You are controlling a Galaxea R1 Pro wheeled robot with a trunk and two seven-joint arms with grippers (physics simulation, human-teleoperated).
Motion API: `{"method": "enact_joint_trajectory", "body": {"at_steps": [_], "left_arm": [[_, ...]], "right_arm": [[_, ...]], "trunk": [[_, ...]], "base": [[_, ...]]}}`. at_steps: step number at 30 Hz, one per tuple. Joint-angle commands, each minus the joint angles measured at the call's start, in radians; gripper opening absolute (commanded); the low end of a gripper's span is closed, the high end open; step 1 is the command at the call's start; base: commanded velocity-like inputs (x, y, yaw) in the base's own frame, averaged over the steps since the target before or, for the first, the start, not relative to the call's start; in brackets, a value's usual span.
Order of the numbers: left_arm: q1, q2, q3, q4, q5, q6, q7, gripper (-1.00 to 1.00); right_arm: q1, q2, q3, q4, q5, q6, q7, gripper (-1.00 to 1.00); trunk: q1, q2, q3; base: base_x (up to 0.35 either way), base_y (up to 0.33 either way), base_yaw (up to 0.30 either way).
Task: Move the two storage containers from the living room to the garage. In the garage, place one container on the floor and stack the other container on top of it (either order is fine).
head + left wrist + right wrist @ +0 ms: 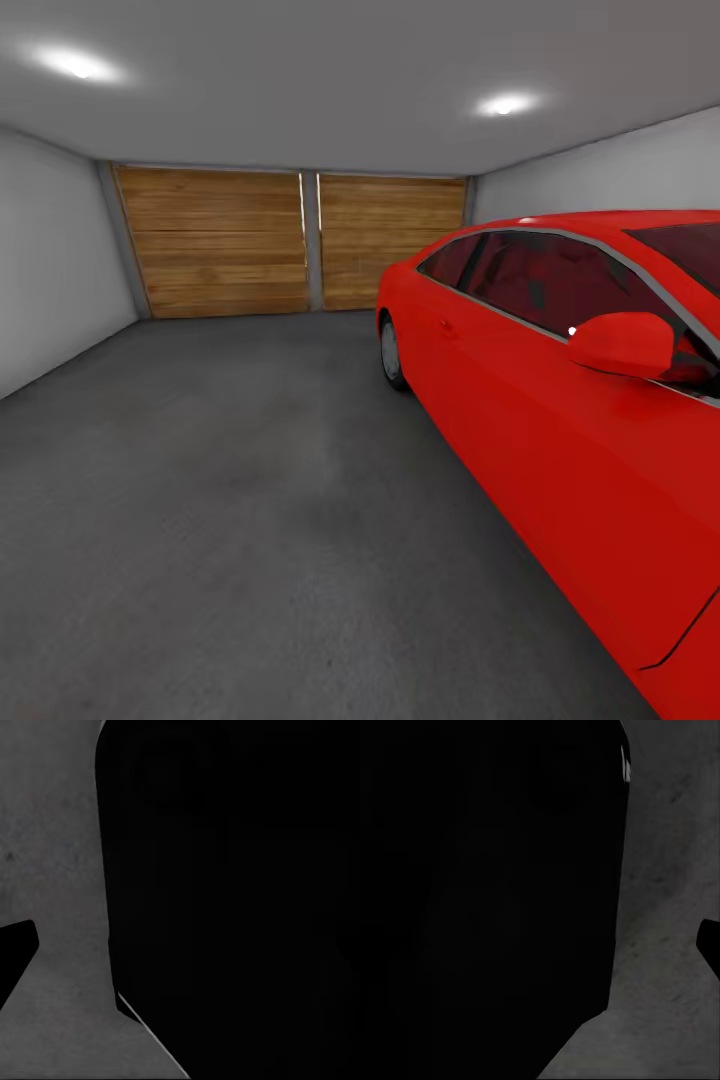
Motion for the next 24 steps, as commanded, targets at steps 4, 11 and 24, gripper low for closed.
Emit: {"method": "enact_joint_trajectory", "body": {"at_steps": [4,11,24], "left_arm": [[-0.002,0.003,0.011,0.003,0.008,-0.005,-0.006,1.0],[0.001,0.004,0.028,-0.014,0.025,-0.005,-0.002,1.0],[0.001,0.004,0.046,-0.037,0.098,-0.005,-0.002,1.0]], "right_arm": [[-0.002,-0.003,0.017,-0.004,0.014,-0.017,0.009,1.0],[-0.002,0.008,0.035,-0.005,0.031,-0.042,0.003,1.0],[-0.002,0.012,0.073,0.001,0.055,-0.107,0.004,1.0]], "trunk": [[0.0,0.0,0.0],[0.0,0.0,0.0],[0.0,0.0,0.0]], "base": [[0.0,0.0,0.0],[0.0,0.0,0.0],[0.0,0.0,0.045]]}}
